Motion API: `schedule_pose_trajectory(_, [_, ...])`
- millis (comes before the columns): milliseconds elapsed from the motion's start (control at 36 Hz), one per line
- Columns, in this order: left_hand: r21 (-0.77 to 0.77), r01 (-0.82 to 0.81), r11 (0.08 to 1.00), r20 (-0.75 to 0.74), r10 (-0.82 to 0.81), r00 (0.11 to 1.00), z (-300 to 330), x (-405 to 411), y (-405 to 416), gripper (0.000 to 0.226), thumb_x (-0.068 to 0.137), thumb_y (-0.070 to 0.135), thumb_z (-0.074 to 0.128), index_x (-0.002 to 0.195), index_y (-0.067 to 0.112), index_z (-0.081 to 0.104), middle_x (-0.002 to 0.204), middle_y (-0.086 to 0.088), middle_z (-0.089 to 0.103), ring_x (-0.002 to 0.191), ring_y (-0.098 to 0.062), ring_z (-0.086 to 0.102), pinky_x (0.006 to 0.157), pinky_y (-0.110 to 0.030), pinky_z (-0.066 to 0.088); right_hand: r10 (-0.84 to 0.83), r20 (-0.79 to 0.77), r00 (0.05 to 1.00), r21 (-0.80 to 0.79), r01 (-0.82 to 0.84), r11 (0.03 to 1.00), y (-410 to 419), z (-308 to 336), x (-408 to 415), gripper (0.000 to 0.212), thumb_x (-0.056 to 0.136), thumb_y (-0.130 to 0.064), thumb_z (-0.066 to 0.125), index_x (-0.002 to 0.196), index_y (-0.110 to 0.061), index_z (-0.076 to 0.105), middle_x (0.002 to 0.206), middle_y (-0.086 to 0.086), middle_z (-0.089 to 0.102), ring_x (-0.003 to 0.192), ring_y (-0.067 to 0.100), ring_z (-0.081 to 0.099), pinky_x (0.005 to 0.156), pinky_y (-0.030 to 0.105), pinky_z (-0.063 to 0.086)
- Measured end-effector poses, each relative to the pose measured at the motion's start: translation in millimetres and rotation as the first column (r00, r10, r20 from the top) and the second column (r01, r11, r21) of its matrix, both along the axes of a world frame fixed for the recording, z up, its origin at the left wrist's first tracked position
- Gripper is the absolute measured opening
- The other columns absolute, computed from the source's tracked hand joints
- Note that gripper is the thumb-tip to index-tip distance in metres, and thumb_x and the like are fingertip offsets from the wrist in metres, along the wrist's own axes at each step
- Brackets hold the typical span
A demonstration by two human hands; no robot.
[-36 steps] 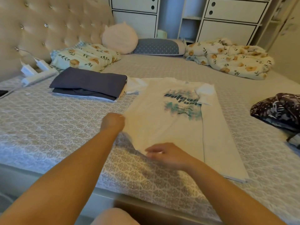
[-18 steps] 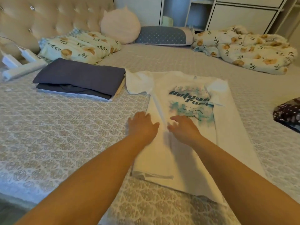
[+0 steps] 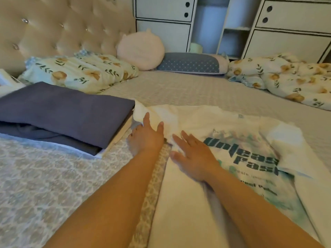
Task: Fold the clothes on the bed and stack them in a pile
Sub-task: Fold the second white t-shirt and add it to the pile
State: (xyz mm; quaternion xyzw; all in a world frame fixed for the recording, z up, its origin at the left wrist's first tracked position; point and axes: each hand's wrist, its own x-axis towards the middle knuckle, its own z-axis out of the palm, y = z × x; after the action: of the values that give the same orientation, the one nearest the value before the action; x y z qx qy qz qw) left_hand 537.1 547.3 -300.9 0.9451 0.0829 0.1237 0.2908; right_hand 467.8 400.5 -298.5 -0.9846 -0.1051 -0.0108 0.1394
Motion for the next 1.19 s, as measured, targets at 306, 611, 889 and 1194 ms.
schedule_pose_trajectory(306, [-0.358, 0.113, 0.927, 0.105, -0.080, 0.991, 41, 43, -30, 0.062, 0.094, 0.004, 0.040, 0.150, 0.028, 0.027, 0.148, -0.014, 0.038, 0.117, -0.035, 0.051, 0.076, -0.035, 0.044, -0.035, -0.163, 0.986, 0.528, 0.117, 0.841, -42, 29, 15, 0.067, 0.087, -0.065, 0.027, 0.145, -0.033, 0.032, 0.152, -0.007, 0.032, 0.140, 0.015, 0.029, 0.117, 0.040, 0.020])
schedule_pose_trajectory(611, [-0.781, 0.566, 0.263, 0.187, -0.767, 0.614, 83, 49, -163, 0.050, 0.092, 0.065, 0.029, 0.129, 0.040, 0.052, 0.155, 0.007, 0.028, 0.144, -0.014, 0.017, 0.114, -0.044, 0.012, -0.628, -0.002, 0.778, 0.720, 0.437, 0.539, -180, 65, 13, 0.058, 0.096, -0.051, 0.042, 0.146, -0.024, 0.031, 0.144, 0.005, 0.042, 0.124, 0.028, 0.049, 0.101, 0.041, 0.040])
schedule_pose_trajectory(889, [0.003, 0.387, 0.922, 0.188, -0.381, 0.905, 7, 76, -148, 0.035, 0.088, 0.031, 0.058, 0.122, 0.028, 0.062, 0.140, 0.004, 0.050, 0.125, -0.019, 0.047, 0.099, -0.027, 0.035, -0.542, -0.093, 0.835, 0.645, 0.465, 0.606, -163, 16, 66, 0.065, 0.087, -0.047, 0.058, 0.143, -0.028, 0.031, 0.135, 0.003, 0.051, 0.113, 0.026, 0.053, 0.083, 0.033, 0.044])
schedule_pose_trajectory(1194, [-0.226, 0.492, 0.841, 0.145, -0.471, 0.870, 24, 59, -116, 0.035, 0.095, 0.033, 0.053, 0.130, 0.031, 0.056, 0.148, 0.005, 0.039, 0.131, -0.016, 0.040, 0.100, -0.026, 0.030, -0.464, 0.019, 0.885, 0.628, 0.351, 0.695, -143, 15, 68, 0.054, 0.094, 0.003, 0.038, 0.137, -0.027, 0.050, 0.143, 0.010, 0.046, 0.096, 0.025, 0.060, 0.062, 0.022, 0.046])
